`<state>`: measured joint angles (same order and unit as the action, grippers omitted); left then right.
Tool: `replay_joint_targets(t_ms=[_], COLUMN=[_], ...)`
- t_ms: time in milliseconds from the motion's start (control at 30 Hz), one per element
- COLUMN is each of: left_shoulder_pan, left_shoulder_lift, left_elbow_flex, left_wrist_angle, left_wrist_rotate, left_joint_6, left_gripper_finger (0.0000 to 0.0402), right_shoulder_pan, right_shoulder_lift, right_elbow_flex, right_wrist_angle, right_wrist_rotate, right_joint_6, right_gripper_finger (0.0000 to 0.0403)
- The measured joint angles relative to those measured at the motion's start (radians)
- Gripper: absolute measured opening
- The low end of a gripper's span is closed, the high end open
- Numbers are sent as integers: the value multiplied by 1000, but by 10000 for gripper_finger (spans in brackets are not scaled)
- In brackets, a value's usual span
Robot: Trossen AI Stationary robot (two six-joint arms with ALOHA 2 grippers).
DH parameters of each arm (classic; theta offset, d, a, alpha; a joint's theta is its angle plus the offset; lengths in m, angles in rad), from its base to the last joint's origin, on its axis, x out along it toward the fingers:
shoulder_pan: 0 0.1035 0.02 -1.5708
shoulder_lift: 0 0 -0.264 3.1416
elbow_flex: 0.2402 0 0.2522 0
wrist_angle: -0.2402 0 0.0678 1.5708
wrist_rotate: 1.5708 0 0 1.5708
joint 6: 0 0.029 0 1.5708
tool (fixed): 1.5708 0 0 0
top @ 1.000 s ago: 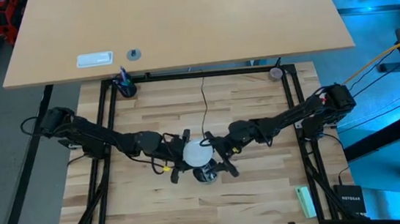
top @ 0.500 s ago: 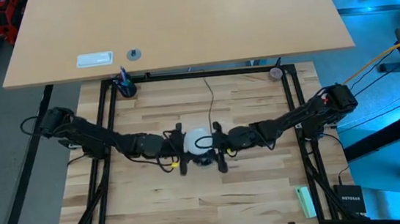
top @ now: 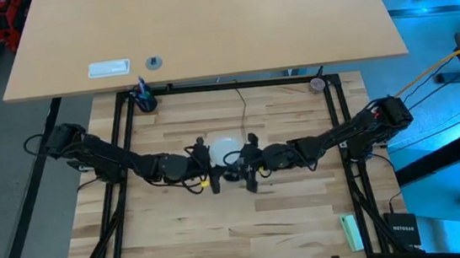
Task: Screw lightbulb
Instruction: Remove the lightbulb from the lamp
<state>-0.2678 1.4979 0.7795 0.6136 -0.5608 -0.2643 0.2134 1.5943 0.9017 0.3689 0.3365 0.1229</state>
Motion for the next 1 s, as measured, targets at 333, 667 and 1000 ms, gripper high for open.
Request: replay_joint_targets(t_ms=[333, 667, 1000], left_shoulder_pan=[-10, -9, -9], left_shoulder_lift=[-5, -6, -6], left_elbow_flex=[-2, -2, -2], left_wrist_angle=[155, 201, 155], left_wrist_rotate=[317, 481, 307], left_joint_6=[85, 114, 101], left_gripper_finger=[139, 139, 139], right_shoulder_pan=[-43, -45, -43], right_shoulder_lift=[-121, -50, -56], right_elbow_flex=[34, 32, 32], right_wrist_angle=[-193, 19, -64], right_wrist_rotate=[-590, -746, -494], right_joint_6=[-59, -25, -20], right_gripper_finger=[323, 258, 168])
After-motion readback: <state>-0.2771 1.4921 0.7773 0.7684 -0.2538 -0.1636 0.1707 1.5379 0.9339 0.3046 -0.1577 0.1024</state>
